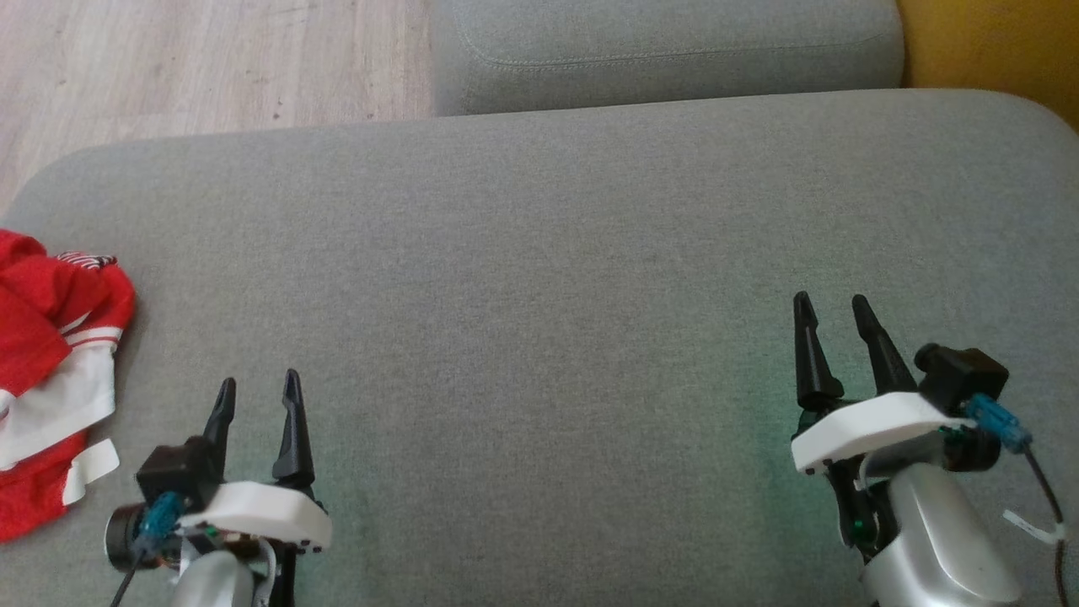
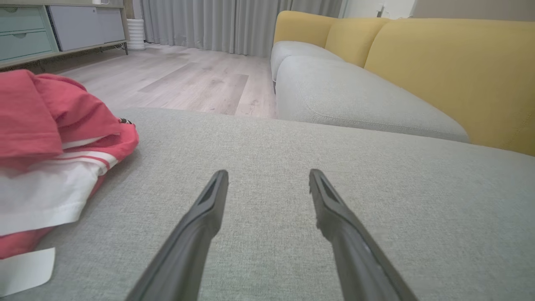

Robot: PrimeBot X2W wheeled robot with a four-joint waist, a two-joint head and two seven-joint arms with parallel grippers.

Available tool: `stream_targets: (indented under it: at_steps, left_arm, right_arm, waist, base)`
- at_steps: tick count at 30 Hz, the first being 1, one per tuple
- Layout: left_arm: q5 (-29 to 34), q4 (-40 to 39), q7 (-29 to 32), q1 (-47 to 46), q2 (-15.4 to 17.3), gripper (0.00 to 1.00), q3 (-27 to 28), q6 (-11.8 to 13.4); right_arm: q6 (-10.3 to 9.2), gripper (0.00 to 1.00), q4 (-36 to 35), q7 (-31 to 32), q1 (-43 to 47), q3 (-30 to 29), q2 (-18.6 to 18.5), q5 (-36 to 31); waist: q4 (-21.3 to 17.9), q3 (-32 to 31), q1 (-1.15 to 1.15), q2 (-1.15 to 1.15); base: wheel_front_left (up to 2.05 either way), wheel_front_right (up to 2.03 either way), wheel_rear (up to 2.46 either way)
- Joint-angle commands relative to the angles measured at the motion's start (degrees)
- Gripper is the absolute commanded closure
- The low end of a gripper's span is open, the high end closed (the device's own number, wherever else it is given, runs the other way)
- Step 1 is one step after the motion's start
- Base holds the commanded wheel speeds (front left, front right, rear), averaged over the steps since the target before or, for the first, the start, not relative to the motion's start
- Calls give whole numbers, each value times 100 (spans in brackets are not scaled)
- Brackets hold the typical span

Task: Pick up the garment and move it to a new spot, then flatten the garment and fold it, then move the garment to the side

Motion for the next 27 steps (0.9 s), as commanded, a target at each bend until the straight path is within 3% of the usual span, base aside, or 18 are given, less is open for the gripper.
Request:
stream_targets:
  at_steps: [1,13,27]
  left_arm:
    - [168,-137,-81,-307,83,0,194,38]
    - [995,-155,-302,74,-54,0,462,123]
    - [1003,-393,-306,438,-152,0,691,130]
  right_arm:
    - [22,0,-129,-104,-306,142,-26,-163]
    - [24,0,-41,-323,-90,142,-30,-948]
    - [24,0,-201,-327,263,54,-30,-955]
  waist:
    - [0,-3,0,0]
    - [-63,-39,0,0]
    - [-74,-59,0,0]
  base:
    - [0,0,0]
    - [0,0,0]
    - [0,0,0]
